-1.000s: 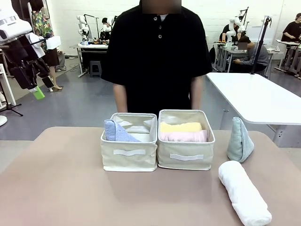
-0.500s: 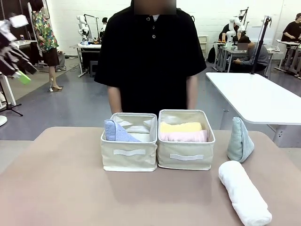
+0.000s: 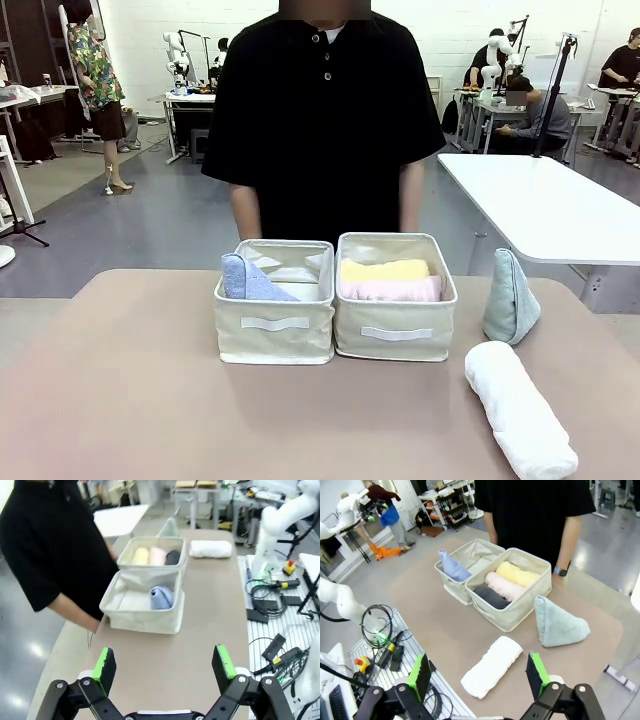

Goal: Sort the towels based on their folding style.
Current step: Pick up another triangle-folded towel from the table and place it in the left Fabric basket.

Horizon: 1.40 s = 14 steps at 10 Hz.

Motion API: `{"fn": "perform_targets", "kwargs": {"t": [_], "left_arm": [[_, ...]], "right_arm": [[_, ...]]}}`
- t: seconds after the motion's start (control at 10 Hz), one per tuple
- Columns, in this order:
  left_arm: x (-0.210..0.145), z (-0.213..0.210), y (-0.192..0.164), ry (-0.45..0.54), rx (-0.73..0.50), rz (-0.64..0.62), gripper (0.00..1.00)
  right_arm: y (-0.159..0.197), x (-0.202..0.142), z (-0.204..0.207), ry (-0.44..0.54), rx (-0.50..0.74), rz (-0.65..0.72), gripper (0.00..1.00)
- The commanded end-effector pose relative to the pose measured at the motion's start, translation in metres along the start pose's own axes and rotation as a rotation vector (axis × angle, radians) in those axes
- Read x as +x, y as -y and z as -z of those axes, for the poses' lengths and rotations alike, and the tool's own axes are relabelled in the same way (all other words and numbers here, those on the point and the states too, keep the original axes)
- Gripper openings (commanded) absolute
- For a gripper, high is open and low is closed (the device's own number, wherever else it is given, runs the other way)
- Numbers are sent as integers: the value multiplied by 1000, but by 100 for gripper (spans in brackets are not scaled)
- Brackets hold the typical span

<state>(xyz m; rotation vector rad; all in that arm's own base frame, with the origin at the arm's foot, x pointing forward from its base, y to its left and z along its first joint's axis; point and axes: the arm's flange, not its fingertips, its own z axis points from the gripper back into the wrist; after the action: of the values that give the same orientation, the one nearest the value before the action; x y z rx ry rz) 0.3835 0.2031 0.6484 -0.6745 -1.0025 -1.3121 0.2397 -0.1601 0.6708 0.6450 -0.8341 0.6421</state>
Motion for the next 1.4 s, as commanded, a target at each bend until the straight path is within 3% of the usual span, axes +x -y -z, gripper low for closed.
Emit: {"fn": "perform_targets", "kwargs": {"t": [0.0, 0.4, 0.5, 0.8, 1.1, 1.3], "left_arm": [[-26, -38, -22, 104, -101, 9, 100], [-41, -38, -29, 113, -63, -26, 100], [-51, -43, -12, 142, -96, -12, 100], [-51, -43, -12, 142, -96, -12, 100], [-51, -43, -12, 142, -96, -12, 100], [-51, -43, -12, 142, -96, -12, 100]], "right_arm": [[0, 1, 1, -7, 1, 5, 100], [0, 1, 1, -7, 1, 5, 100], [0, 1, 1, -7, 1, 5, 100], [0, 0, 0, 0, 0, 0, 100], [-44, 62, 90, -287, -19, -158, 100], [-62, 74, 166, -454, -41, -225, 100]]}}
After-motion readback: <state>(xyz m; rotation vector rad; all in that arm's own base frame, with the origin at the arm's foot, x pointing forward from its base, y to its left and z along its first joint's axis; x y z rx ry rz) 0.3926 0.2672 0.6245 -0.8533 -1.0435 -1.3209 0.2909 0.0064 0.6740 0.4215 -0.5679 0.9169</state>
